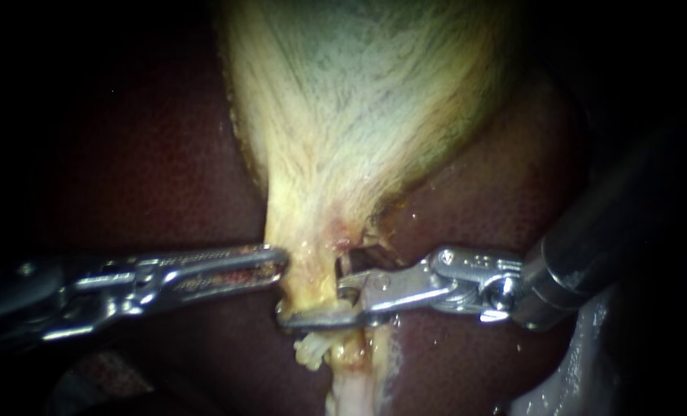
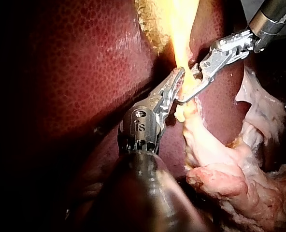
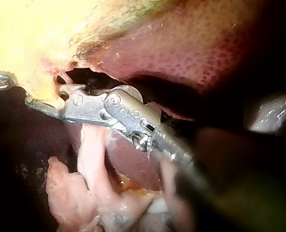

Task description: Going back third clip left tube

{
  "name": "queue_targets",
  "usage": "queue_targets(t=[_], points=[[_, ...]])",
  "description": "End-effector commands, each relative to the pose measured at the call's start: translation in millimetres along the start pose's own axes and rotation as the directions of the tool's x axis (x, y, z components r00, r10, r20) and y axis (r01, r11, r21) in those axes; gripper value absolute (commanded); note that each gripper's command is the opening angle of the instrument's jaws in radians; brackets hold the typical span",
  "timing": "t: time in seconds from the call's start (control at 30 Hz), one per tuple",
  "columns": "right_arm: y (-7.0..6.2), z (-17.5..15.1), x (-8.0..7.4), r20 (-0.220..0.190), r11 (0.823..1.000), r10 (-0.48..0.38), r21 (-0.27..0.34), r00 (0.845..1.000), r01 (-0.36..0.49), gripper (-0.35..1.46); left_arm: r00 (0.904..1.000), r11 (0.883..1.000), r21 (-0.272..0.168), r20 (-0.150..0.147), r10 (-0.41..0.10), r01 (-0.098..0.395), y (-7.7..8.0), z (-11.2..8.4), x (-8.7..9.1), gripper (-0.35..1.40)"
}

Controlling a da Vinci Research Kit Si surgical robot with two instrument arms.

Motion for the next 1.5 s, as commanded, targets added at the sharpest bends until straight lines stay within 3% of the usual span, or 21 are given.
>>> queue_targets(t=[0.03,0.17,0.33,0.47,0.87,1.2,1.5], points=[[0.0,0.0,0.0,0.0,1.0,0.0,0.0,1.0,0.0,-0.33,1.0,1.0,0.001,0.0,0.0,0.0,0.0,0.0,0.0,-0.35],[0.0,0.0,-0.1,0.0,1.0,-0.001,0.0,1.0,0.001,-0.25,1.0,1.0,0.001,0.0,0.0,0.0,0.0,0.0,0.0,-0.35],[0.1,0.3,-0.2,-0.001,1.0,-0.013,-0.005,1.0,0.013,0.34,1.0,1.0,0.001,0.0,0.0,0.0,0.0,-0.1,0.0,-0.35],[0.3,0.5,-0.1,-0.006,0.997,-0.066,-0.03,0.998,0.066,0.51,1.0,1.0,0.001,0.0,0.0,0.0,0.0,-0.1,0.0,-0.35],[1.5,-2.2,-1.3,-0.013,0.993,-0.089,-0.073,0.996,0.088,0.56,1.0,1.0,0.002,-0.001,0.0,0.0,0.0,-0.5,0.0,-0.35],[-0.8,-8.2,-2.4,-0.012,0.988,-0.132,-0.082,0.991,0.131,0.58,1.0,1.0,0.004,-0.002,0.0,0.0,0.2,-0.6,0.0,-0.35],[-1.6,-13.3,-0.4,-0.004,0.961,-0.256,-0.113,0.967,0.254,0.58,1.0,1.0,0.002,-0.001,0.001,-0.001,0.5,-0.5,0.0,-0.35]])
